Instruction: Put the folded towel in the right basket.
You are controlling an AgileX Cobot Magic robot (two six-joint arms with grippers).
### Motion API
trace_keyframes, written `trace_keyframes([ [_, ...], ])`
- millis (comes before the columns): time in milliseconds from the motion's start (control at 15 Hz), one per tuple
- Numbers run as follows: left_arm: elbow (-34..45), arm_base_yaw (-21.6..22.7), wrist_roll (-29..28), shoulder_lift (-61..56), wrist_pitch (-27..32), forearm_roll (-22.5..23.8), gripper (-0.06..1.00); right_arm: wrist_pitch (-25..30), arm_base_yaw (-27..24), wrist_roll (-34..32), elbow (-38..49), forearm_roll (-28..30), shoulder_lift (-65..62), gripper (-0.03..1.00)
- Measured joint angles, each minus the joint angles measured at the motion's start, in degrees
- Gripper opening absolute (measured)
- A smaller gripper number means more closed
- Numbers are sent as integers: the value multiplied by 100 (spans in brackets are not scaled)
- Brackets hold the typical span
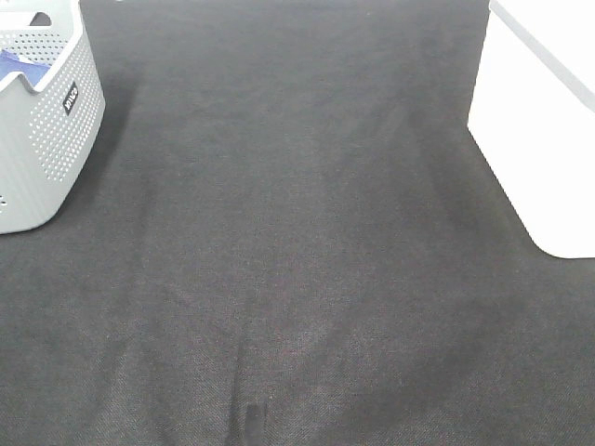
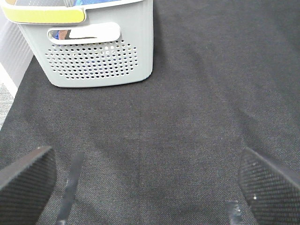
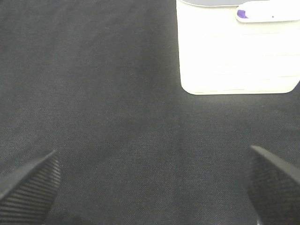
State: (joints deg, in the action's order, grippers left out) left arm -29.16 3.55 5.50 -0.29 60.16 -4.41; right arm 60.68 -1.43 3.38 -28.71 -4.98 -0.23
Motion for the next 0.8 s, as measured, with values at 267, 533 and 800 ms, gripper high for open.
trace_keyframes([
  [267,0,0,0,0,0,0,99,0,0,0,0,0,0,96],
  [533,0,0,0,0,0,0,99,0,0,-11,0,46,0,96],
  [800,0,0,0,0,0,0,99,0,0,-103,0,92,0,96],
])
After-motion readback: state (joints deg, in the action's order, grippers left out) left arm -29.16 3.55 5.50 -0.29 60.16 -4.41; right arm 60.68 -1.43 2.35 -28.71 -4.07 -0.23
